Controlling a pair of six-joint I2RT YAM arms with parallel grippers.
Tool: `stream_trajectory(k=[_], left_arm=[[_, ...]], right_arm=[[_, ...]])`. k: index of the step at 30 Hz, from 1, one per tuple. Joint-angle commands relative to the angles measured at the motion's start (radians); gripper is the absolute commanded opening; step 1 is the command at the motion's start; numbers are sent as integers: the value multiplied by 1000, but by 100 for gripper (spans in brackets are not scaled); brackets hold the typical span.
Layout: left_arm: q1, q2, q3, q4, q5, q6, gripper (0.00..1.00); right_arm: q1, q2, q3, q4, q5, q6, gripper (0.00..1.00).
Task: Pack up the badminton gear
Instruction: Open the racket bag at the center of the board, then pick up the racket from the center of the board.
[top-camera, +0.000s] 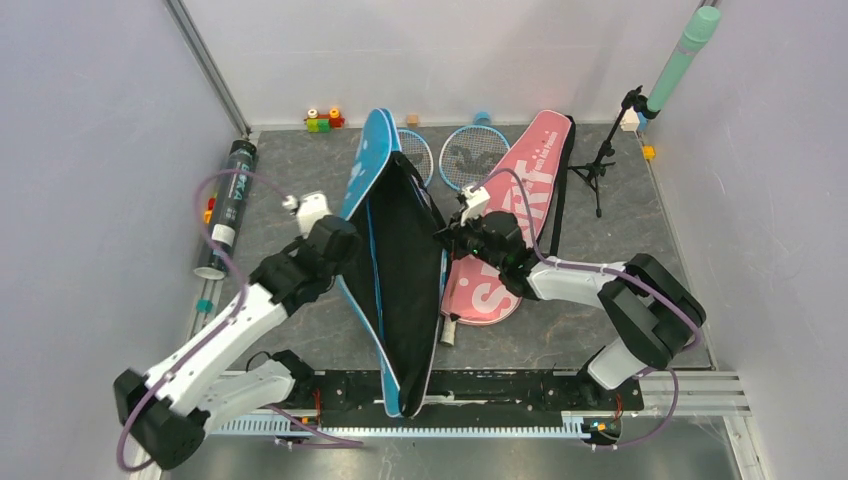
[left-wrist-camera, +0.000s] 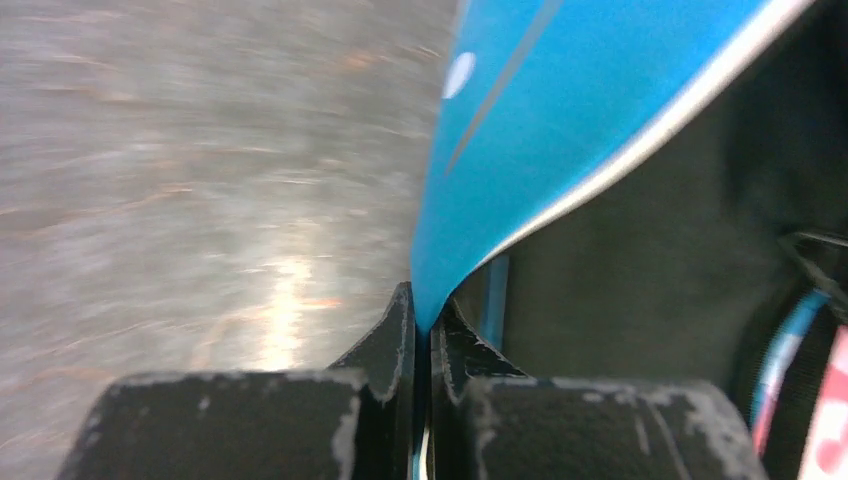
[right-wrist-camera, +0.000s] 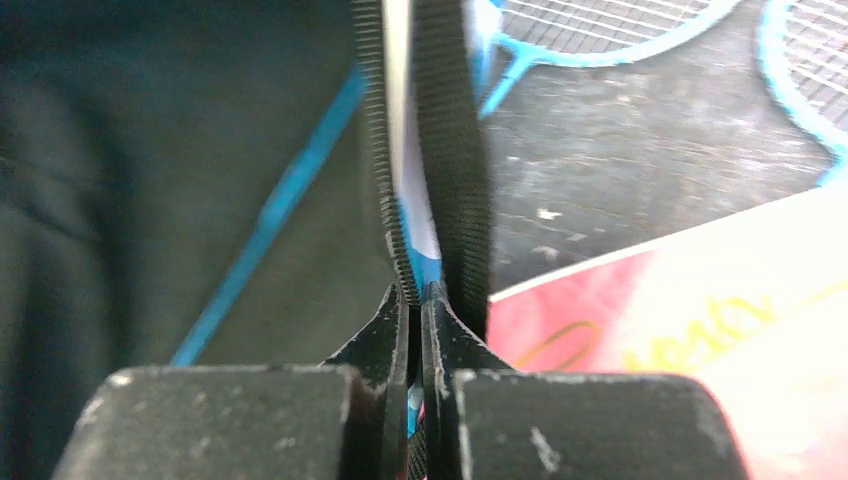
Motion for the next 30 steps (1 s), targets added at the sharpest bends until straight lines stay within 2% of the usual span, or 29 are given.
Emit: stream_trajectory(k=[1,3,6,9,10,13,15,16,18,20,23,25,27,29,30], left_arm=[[6,-166,79,-393,-546,-181,2],[7,-183,81,-383,-586,-176,2],[6,-150,98,-336,-546,-119,2],[6,-108,92,-243,-475,-36,2],[7,-95,96,-226,-463,-17,2],[7,-80,122,-242,-528,-18,2],[9,-82,149,-320,-653,-79,2],[15,-83,158,-346,-703,-98,2],[31,-94,163,-328,-738,-49,2],[41,-111,154,-251,-705,34,2],[54,-153,88,-75,-624,188,2],[81,-176,50,-16,-594,219,2],[126,-185,24,11,-555,225,2],[175,-187,-4,55,-482,240,2],[200,-185,-26,91,-444,249,2]], right_arm=[[-103,-30,-46,-48,59,-33,3],[-125,-26,-46,-36,-18,-64,3],[-119,-39,-28,32,-289,-117,6],[-106,-54,-21,185,-528,-72,21],[-103,-55,-9,233,-581,-44,29],[-105,-61,22,341,-726,50,51],[-124,-75,-36,553,-806,202,68],[-141,-72,-89,753,-806,332,76],[-174,-33,-163,1050,-765,538,98],[-204,52,-147,1171,-762,670,98],[-198,185,-47,1083,-758,717,98],[-183,241,13,889,-704,646,98],[-156,260,79,579,-597,453,98],[-104,261,165,235,-409,238,98],[-82,264,205,136,-308,176,98]])
